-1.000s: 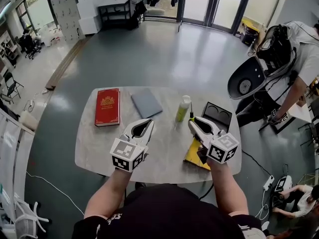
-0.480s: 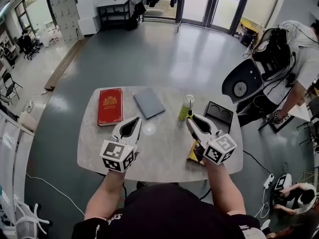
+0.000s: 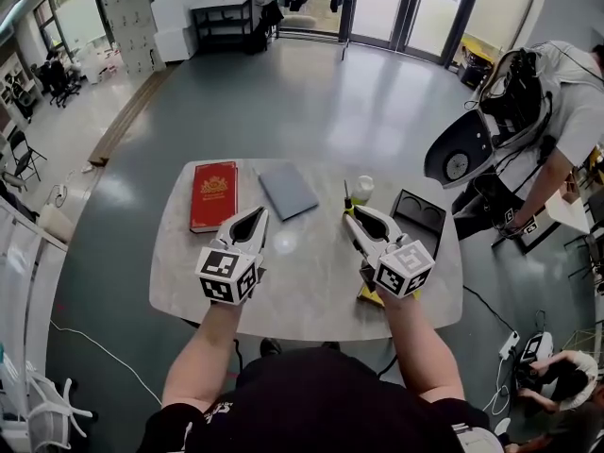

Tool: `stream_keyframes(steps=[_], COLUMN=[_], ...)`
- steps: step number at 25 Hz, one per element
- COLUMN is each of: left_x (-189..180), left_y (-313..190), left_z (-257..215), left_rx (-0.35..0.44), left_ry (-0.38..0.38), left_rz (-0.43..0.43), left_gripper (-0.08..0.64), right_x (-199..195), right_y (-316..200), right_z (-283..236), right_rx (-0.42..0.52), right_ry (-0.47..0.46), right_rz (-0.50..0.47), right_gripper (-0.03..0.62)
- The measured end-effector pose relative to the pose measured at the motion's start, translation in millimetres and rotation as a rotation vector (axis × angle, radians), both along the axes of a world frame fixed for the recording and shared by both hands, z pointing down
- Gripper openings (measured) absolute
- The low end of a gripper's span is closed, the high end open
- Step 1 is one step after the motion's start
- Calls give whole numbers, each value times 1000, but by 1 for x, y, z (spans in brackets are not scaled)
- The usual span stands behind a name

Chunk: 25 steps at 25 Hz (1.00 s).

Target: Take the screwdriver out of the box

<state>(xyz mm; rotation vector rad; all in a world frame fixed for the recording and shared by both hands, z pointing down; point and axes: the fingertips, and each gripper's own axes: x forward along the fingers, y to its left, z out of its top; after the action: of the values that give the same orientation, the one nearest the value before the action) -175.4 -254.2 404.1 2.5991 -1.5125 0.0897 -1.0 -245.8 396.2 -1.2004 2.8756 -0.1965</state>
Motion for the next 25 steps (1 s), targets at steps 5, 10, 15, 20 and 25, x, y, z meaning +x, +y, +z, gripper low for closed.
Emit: stream_keyframes(steps=[5,10,15,20,25], left_x=[-6,3,3,3,3], left_y=[3,10,7,5,5], left_z=[8,11,14,15,12], left_rx=[-24,-24,-33,-34,-25], left_ry=[10,-9,-15,-19,-17], left_rz=[-29,-14,-15,-15,-9], left_gripper=[2,2,3,3,2], right_x=[-9,-11,-17,-21,-22], right_y=[-1,0,-1,-1,-1], right_z=[6,14,16,15,13], right_rx=[6,-2,-12,-7,0], right_ry=[33,43,35,29,27], right_rz=[2,5,-6,-16,-11], right_gripper=[86,86,86,86,86])
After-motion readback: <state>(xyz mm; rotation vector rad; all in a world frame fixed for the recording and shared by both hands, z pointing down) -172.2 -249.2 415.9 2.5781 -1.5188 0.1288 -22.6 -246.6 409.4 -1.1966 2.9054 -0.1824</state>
